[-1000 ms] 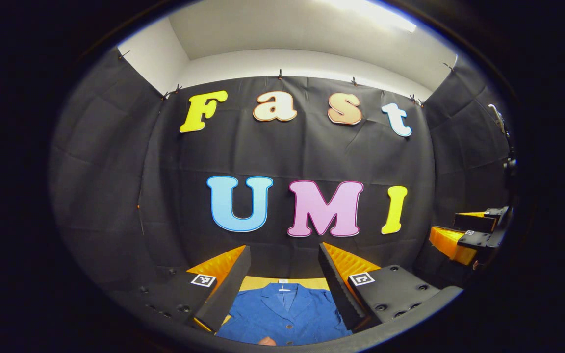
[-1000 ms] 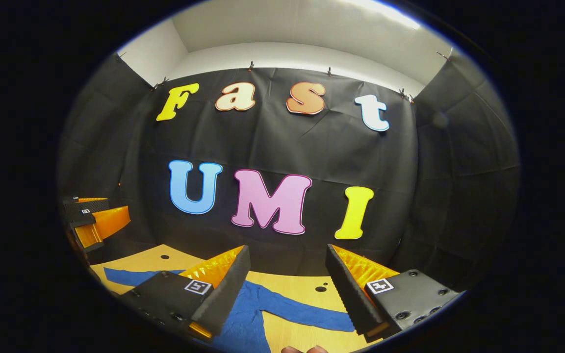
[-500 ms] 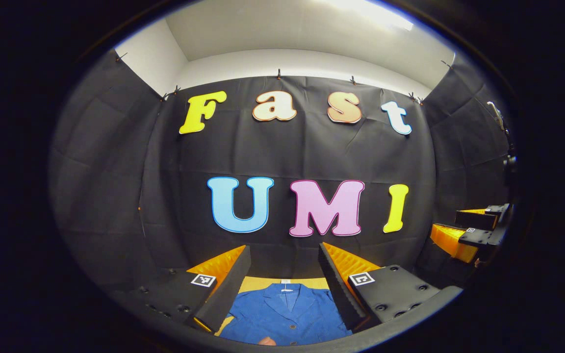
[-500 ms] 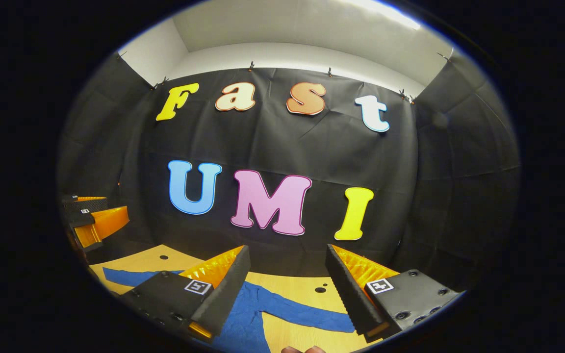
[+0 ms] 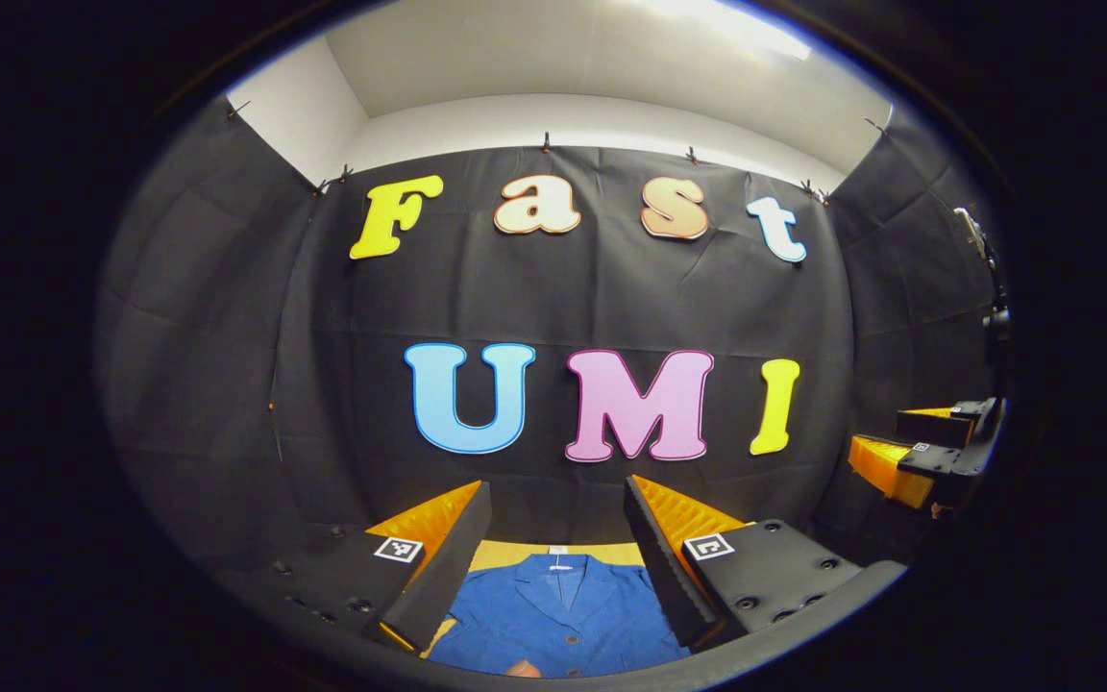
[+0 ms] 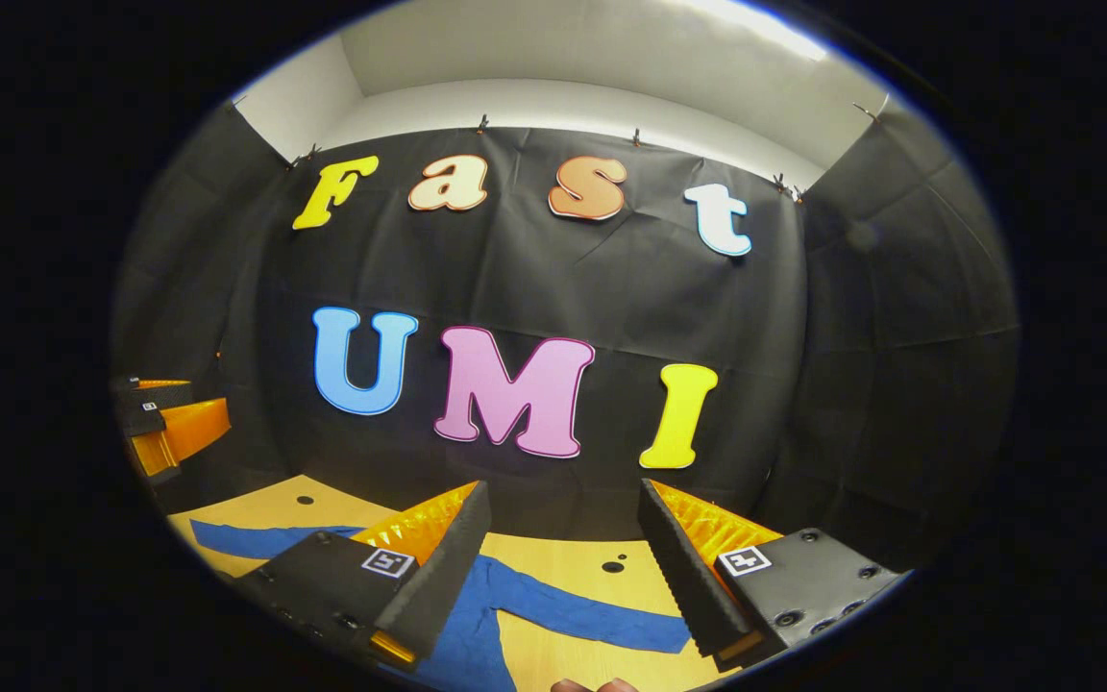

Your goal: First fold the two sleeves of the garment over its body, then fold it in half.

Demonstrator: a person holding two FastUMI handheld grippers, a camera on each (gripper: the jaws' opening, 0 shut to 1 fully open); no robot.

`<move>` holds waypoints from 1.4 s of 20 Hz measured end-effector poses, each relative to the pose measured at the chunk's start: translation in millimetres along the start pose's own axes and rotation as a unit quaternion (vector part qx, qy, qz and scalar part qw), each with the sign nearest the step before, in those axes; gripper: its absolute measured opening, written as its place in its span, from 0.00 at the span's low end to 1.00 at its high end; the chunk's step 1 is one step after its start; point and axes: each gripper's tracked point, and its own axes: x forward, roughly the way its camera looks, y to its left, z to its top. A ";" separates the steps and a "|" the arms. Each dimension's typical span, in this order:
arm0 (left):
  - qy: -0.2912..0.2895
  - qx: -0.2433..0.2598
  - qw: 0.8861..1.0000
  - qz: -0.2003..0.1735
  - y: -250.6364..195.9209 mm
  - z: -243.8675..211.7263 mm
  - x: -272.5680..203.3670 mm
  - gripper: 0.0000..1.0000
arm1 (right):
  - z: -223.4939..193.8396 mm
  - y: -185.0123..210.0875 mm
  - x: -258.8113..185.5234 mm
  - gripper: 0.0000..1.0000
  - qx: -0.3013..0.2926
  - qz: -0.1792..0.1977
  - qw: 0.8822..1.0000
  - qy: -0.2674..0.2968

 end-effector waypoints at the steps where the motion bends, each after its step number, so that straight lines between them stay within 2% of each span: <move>1: 0.000 0.001 1.000 0.000 -0.4 0.3 0.9 0.80 | -0.6 -2.0 0.0 0.98 0.000 -0.002 1.000 0.001; 13: 0.006 0.003 1.000 -0.008 -9.6 -3.9 7.6 0.80 | -8.5 -21.6 6.7 0.98 -0.009 -0.019 1.000 -0.001; 17: 0.014 0.005 1.000 -0.012 -15.3 -9.6 10.2 0.81 | -25.0 -37.8 17.4 0.98 -0.021 -0.017 1.000 0.000; 20: 0.015 0.008 1.000 -0.011 -16.4 -10.0 11.2 0.82 | -42.2 -66.4 29.2 0.99 -0.028 -0.029 0.999 0.017; 25: 0.028 0.007 1.000 -0.009 -17.5 -19.5 14.3 0.81 | -88.0 -110.8 57.0 1.00 0.011 -0.051 0.996 0.077; 28: 0.038 0.011 0.999 -0.001 -14.5 -29.3 12.6 0.81 | -139.8 -134.0 70.6 0.99 0.043 -0.057 0.988 0.137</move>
